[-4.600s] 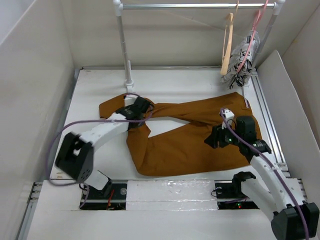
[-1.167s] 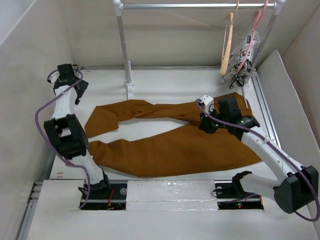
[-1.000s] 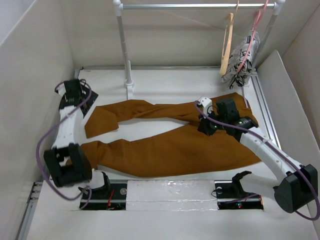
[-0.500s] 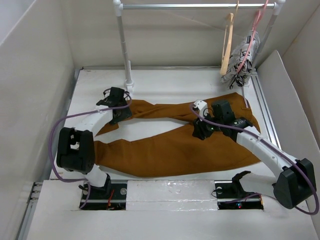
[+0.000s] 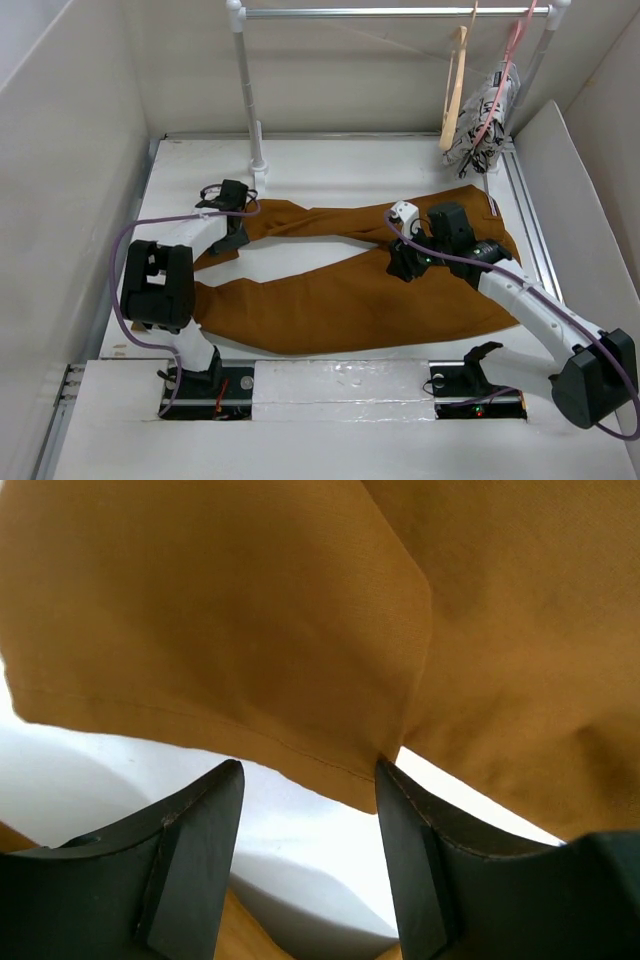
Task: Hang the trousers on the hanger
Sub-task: Flatten out the trousers at the center of the board.
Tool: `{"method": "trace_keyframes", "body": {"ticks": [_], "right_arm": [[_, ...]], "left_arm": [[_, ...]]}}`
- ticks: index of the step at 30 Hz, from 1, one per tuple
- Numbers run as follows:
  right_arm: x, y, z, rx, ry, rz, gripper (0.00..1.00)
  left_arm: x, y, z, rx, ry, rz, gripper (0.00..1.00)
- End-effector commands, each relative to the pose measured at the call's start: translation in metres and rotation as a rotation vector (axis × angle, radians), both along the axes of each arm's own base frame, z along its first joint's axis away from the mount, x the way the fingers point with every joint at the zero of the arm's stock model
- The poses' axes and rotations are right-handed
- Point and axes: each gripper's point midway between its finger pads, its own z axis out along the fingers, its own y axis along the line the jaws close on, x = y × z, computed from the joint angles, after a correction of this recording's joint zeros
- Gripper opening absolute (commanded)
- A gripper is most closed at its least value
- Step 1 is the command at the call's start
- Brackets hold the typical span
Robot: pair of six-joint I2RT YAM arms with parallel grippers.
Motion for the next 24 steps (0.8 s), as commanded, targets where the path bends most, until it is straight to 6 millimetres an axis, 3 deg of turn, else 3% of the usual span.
{"method": "trace_keyframes", "body": {"ticks": [1, 7, 9, 10, 12, 14, 16, 18, 19, 21, 22, 24], "right_arm": [[0.007, 0.006, 0.024, 0.045, -0.068, 0.006, 0.49], [0.003, 0.003, 0.019, 0.042, -0.062, 0.0, 0.49], [0.001, 0.003, 0.016, 0.049, -0.055, 0.002, 0.49], [0.0, 0.004, 0.015, 0.051, -0.051, 0.003, 0.49], [-0.003, 0.006, 0.015, 0.051, -0.049, 0.013, 0.49], [-0.003, 0.005, 0.018, 0.051, -0.056, 0.01, 0.49], [-0.003, 0.004, 0.02, 0.052, -0.063, 0.01, 0.49], [-0.005, 0.004, 0.021, 0.053, -0.059, 0.016, 0.49], [-0.006, 0.005, 0.022, 0.055, -0.06, 0.021, 0.49], [-0.008, 0.004, 0.021, 0.05, -0.054, 0.033, 0.49], [-0.01, 0.004, 0.021, 0.048, -0.053, 0.036, 0.49], [-0.012, 0.003, 0.02, 0.041, -0.054, 0.045, 0.49]], "left_arm": [[0.002, -0.011, -0.001, -0.021, -0.008, -0.057, 0.51], [-0.004, -0.011, -0.014, -0.014, 0.044, -0.082, 0.48], [-0.008, -0.006, -0.023, 0.016, 0.079, -0.072, 0.42], [-0.009, -0.004, -0.025, 0.025, 0.091, -0.068, 0.24], [-0.011, 0.001, -0.026, 0.058, 0.106, -0.05, 0.04], [-0.012, 0.006, -0.014, 0.081, 0.096, -0.031, 0.0], [-0.002, 0.013, 0.012, 0.12, 0.033, -0.002, 0.0], [0.012, 0.026, 0.07, 0.149, -0.103, 0.049, 0.0], [0.016, 0.032, 0.089, 0.149, -0.148, 0.072, 0.0], [0.026, 0.041, 0.156, 0.099, -0.323, 0.109, 0.0], [0.027, 0.054, 0.175, 0.079, -0.374, 0.149, 0.0], [0.029, 0.058, 0.226, 0.014, -0.515, 0.171, 0.0]]}}
